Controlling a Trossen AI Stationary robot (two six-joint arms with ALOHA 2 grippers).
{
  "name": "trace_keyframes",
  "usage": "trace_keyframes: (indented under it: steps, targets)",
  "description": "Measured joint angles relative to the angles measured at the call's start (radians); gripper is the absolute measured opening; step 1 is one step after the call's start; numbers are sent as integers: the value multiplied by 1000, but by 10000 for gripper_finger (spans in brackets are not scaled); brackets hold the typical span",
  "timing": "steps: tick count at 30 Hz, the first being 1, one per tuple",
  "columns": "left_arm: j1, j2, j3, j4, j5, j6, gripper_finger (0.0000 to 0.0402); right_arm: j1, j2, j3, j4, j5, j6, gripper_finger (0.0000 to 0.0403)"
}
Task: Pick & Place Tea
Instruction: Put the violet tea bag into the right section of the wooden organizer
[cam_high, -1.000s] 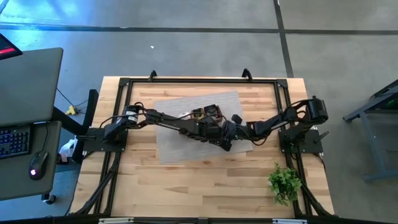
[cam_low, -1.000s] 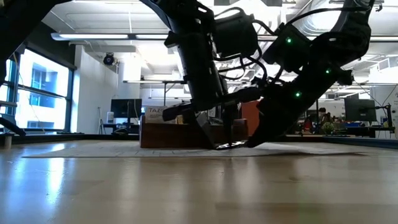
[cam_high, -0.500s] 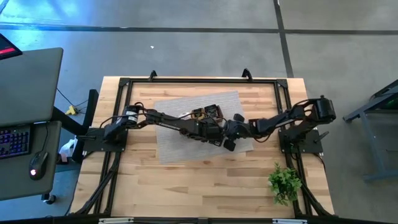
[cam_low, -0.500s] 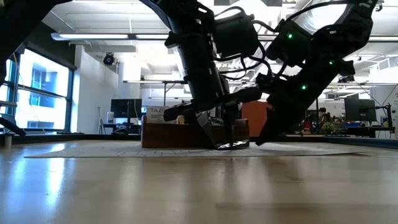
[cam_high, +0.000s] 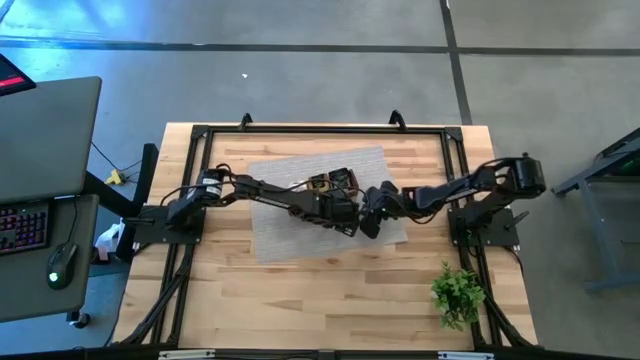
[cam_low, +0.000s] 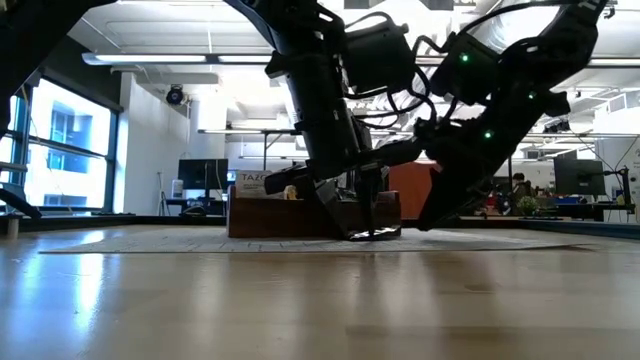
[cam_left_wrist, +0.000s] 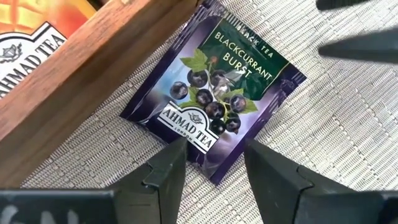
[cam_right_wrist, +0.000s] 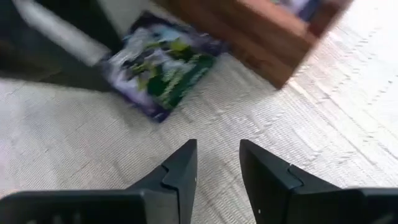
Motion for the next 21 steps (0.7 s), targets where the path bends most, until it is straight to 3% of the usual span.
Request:
trace_keyframes:
  steps: [3, 12, 21]
  targets:
    - [0, 0, -1, 1, -3, 2, 165, -24, 5, 0, 7, -9, 28, 115]
    - [1, 2, -3, 60, -19, 49, 165, -101, 6, -1, 2, -259, 20, 139]
    - [1, 3, -3, 88, -20, 83, 165, -118, 6, -1, 22, -287, -53, 208]
